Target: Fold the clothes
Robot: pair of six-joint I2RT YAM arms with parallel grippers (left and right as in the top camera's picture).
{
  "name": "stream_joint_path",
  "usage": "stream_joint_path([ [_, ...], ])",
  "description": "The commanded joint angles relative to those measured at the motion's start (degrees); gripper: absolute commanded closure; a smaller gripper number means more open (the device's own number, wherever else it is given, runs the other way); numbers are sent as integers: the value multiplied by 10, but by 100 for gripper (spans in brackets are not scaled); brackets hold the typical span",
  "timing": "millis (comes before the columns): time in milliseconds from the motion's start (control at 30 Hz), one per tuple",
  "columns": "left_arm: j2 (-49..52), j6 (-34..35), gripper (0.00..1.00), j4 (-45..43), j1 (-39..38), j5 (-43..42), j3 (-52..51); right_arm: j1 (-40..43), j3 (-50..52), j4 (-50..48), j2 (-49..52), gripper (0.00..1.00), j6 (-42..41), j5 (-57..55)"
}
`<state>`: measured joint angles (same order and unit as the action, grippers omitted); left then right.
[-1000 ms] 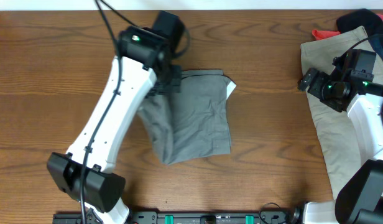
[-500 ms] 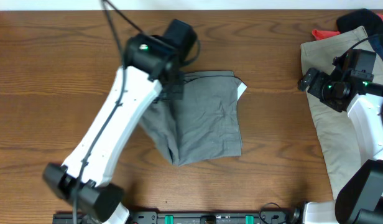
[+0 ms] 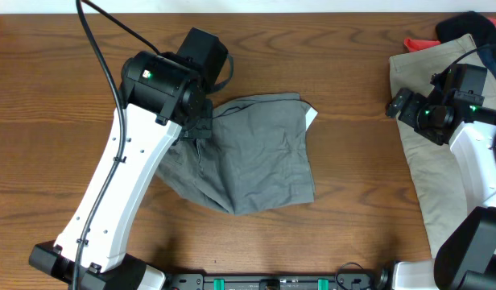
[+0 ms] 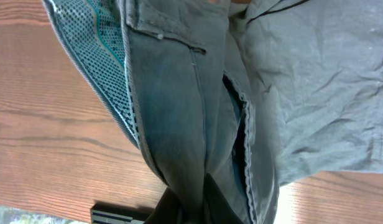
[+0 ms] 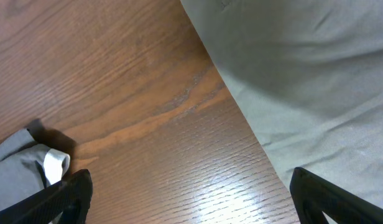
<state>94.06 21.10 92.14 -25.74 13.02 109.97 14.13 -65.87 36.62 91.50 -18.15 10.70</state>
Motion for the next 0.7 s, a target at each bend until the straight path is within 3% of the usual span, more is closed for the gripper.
stream_joint_path([
  [0, -1, 2, 94, 5, -12, 23, 13, 2, -7, 0, 1, 1, 10, 0],
  [267, 0, -4, 94, -89, -99, -57, 3, 2, -7, 0, 1, 1, 10, 0],
  [667, 62, -4, 94, -231, -158, -127, -75, 2, -7, 0, 1, 1, 10, 0],
])
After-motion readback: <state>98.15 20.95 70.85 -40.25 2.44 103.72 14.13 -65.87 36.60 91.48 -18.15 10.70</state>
